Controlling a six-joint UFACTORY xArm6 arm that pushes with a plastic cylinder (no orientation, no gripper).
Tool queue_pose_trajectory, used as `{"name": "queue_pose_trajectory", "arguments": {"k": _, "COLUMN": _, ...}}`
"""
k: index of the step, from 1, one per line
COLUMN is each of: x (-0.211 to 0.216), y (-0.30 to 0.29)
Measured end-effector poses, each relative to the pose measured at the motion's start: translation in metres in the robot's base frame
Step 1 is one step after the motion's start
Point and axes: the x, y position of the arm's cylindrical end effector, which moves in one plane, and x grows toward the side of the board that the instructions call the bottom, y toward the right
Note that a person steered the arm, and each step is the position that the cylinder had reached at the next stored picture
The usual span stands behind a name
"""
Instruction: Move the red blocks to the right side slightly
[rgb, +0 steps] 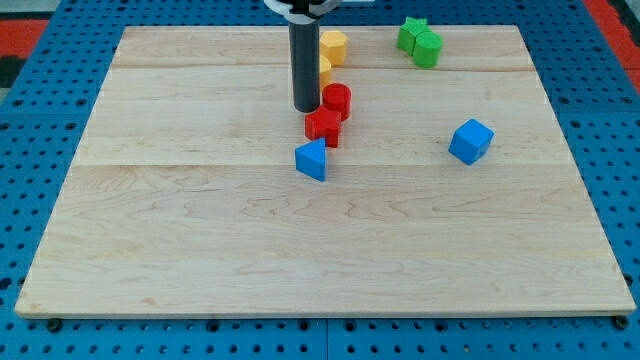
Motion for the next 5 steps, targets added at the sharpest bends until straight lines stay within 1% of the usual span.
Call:
{"name": "queue_pose_trajectory", "arguments": {"k": 2, "x": 0.022, "y": -0.004}}
{"name": "queue_pose_trajectory", "arguments": {"k": 4, "x": 0.024, "y": 0.014}}
{"name": "queue_pose_trajectory", "arguments": {"k": 5, "x": 0.024, "y": 0.011}}
